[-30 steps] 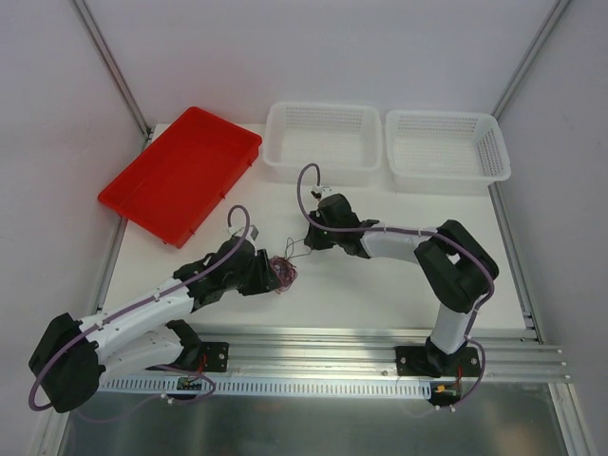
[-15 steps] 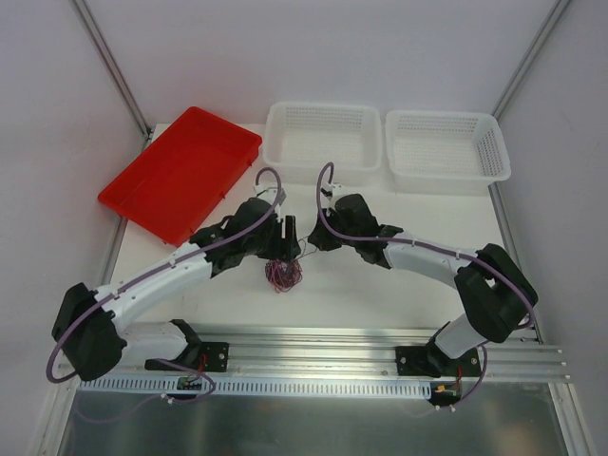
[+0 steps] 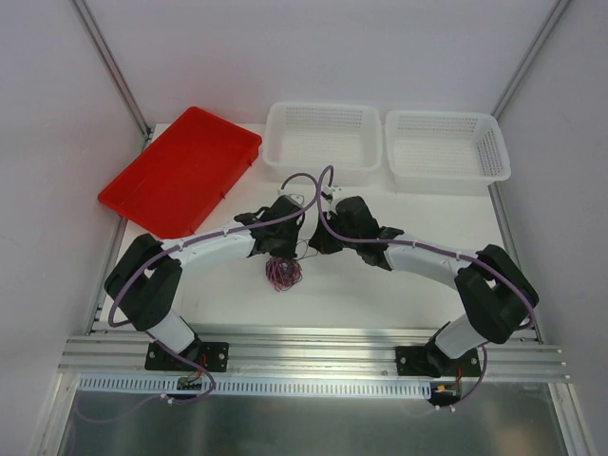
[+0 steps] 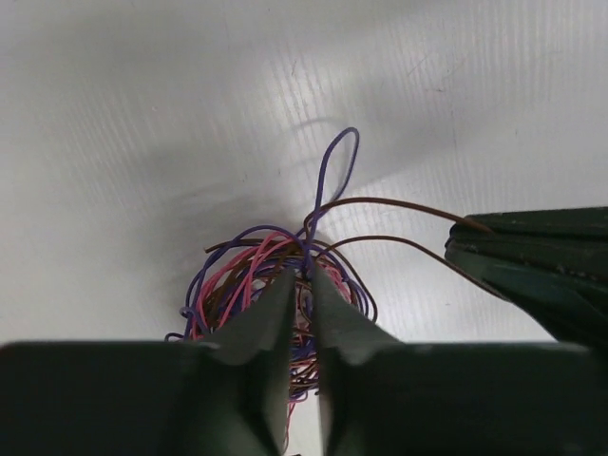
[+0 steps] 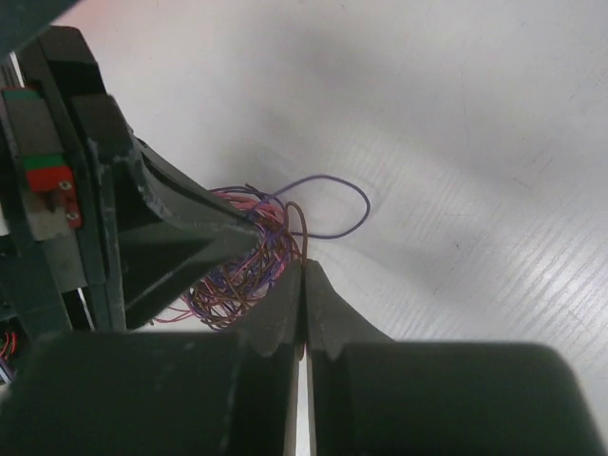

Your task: Untangle the cables

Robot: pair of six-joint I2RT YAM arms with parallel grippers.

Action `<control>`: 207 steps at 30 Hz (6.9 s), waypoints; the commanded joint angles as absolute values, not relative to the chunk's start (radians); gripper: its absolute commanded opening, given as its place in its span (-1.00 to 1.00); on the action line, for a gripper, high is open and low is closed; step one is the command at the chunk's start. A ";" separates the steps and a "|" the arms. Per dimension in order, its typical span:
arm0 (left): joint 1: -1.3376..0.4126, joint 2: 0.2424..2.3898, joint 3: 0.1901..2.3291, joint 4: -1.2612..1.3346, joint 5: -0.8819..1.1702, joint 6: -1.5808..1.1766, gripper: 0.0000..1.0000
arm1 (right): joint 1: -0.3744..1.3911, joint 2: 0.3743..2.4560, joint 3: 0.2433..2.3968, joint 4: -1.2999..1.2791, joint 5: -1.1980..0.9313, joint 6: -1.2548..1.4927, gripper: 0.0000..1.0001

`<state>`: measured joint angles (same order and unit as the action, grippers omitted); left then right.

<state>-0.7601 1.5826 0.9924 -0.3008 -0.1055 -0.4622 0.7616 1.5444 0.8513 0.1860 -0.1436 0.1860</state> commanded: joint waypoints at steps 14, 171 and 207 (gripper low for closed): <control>-0.617 1.148 0.924 -0.365 -0.196 -0.575 -1.00 | 0.605 1.280 0.709 -0.030 0.082 0.176 -0.99; -0.319 0.891 0.782 -0.445 -0.107 -0.250 0.88 | 0.255 1.224 1.379 -0.680 0.247 0.014 -0.99; -0.319 1.009 0.785 -0.446 -0.051 -0.244 0.88 | -0.068 1.944 1.935 -0.210 0.103 -0.021 0.93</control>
